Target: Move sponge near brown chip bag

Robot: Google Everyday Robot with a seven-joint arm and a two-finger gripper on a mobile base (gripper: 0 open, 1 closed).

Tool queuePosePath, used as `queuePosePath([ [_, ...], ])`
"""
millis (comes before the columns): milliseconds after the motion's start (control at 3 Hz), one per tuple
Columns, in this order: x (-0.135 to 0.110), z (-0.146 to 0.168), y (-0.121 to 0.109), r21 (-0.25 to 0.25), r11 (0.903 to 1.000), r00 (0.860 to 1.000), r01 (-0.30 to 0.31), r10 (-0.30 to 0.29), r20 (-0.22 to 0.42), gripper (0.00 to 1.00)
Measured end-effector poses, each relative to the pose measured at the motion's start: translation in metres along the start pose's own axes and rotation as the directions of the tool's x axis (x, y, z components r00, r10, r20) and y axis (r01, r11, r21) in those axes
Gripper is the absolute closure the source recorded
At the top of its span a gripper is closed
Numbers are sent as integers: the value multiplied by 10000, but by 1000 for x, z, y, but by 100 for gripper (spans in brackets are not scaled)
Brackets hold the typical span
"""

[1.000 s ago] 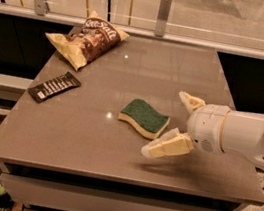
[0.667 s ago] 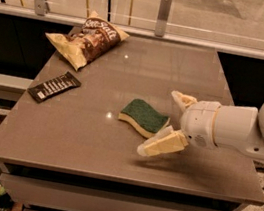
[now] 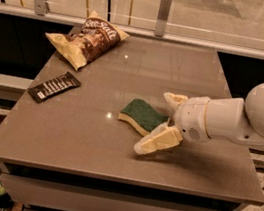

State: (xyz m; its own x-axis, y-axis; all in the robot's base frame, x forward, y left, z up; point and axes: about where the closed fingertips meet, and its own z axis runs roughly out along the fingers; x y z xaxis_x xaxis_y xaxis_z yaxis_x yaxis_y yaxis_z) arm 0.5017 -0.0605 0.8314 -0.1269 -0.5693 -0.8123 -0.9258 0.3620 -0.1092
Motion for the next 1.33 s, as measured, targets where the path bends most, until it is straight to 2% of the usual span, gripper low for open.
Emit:
queuePosePath([
  [667,-2,3,-4,642,9970,9973,-438,474,-563,0],
  [1000,-4,4,-3,628,9970,9973,-451,486,-556,18],
  [1333,-6,5,-2,610,9973,9974,-416,450,-559,41],
])
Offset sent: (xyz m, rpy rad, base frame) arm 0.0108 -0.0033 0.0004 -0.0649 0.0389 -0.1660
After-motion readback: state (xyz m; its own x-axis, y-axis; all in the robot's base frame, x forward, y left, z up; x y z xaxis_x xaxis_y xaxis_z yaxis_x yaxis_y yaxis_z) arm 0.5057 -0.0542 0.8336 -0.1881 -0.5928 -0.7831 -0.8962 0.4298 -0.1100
